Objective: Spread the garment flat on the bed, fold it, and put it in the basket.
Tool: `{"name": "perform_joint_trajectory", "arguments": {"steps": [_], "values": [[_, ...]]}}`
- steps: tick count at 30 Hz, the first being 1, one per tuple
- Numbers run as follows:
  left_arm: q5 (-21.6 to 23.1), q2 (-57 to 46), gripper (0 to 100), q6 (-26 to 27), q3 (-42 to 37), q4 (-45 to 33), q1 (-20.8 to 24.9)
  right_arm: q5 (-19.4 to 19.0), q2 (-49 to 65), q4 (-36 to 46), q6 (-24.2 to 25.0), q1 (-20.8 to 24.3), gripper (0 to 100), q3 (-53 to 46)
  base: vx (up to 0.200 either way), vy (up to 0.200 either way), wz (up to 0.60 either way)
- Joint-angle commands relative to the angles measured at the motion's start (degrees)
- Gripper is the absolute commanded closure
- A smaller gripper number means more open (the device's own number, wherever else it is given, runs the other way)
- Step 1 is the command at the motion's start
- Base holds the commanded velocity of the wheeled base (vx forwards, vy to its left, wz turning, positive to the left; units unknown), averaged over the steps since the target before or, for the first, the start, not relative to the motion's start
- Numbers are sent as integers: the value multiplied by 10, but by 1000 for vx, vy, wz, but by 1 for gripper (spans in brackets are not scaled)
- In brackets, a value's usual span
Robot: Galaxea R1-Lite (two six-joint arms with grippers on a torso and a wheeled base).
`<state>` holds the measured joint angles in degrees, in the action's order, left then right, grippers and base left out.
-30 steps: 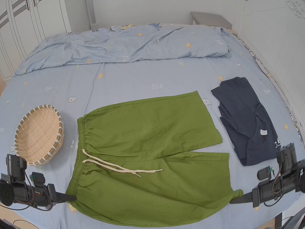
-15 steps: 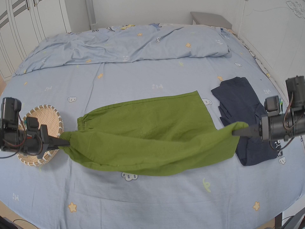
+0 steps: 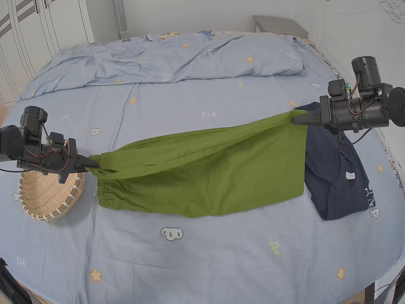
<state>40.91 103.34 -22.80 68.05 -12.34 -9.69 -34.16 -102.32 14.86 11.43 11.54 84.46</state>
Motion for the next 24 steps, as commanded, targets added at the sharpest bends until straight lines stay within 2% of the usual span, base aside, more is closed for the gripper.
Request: {"name": "perform_joint_trajectory", "arguments": {"steps": [1,12,24], "values": [[0,69,100,0,53,-8,-8,12,-97,17,1,-13,100,83,0,0,0],[1,86,100,-1,88,-4,-19,13,-174,33,3,-13,100,210,0,0,0],[-1,106,100,-1,111,-2,-24,13,-206,23,1,-13,100,256,0,0,0]]}}
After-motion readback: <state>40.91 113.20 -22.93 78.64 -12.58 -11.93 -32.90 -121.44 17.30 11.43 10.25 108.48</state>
